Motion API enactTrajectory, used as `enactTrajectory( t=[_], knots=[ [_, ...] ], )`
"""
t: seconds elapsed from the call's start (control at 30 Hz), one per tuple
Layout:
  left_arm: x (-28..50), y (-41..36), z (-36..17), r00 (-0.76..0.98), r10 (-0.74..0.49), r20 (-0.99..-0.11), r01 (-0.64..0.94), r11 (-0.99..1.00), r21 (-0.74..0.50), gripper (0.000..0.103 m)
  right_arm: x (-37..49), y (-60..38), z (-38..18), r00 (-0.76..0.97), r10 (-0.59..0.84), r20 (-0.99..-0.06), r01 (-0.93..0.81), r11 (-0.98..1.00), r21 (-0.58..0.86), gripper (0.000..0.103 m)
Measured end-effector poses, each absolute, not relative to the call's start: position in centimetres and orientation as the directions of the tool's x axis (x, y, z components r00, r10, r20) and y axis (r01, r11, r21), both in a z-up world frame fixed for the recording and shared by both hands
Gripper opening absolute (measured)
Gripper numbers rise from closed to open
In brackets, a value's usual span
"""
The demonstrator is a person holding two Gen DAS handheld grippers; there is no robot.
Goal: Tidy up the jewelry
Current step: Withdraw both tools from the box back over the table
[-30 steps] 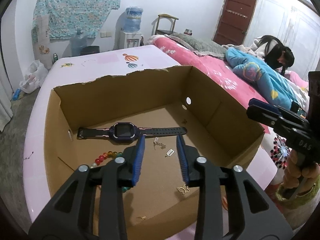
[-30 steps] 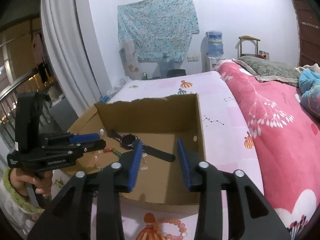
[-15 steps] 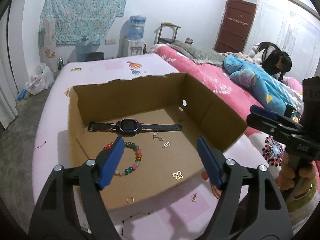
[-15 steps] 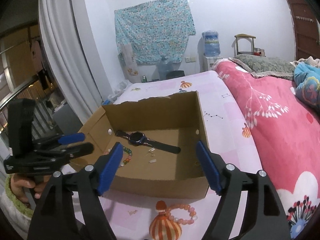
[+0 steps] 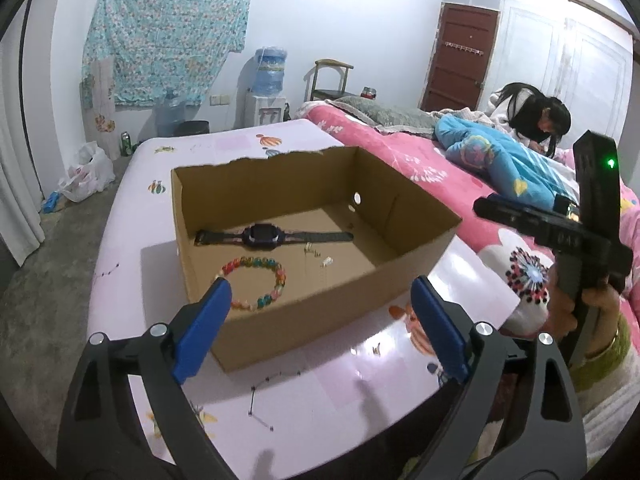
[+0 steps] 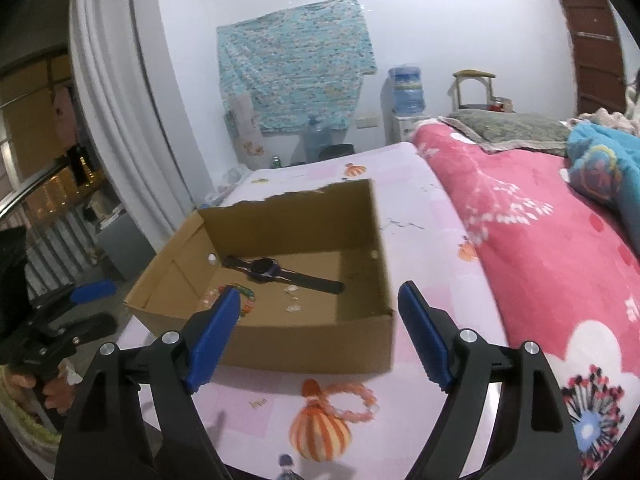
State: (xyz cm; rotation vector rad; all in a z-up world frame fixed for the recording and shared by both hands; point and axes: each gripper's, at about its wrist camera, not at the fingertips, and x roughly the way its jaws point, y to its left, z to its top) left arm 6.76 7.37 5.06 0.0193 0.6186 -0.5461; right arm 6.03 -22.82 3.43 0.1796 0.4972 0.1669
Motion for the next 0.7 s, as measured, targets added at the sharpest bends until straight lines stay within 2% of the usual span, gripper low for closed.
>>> enactTrajectory(
  t=[0.17,0.47,0.7],
  knots=[
    [5.4,7.9,3.6,0.654,-0.474,-0.589,0.482,0.862,-0.158,0.089,5.2,-24.8,1.9,0.845,0.17,-0.506,-0.056,0.971,0.232,0.079],
    [5.4,5.8,-0.9,0.57,-0.422,-0.705,0.448,0.879,-0.165,0.09,4.7,-25.2,-1.1,0.79,0.128,-0.599,-0.001,0.978,0.208,0.079],
    [7.3,4.1,-4.8,0.489,-0.32,-0.811,0.372,0.918,-0.138,0.09,5.0,-23.7,-2.9,0.75,0.12,-0.651,-0.01,0.985,0.17,0.079]
  ],
)
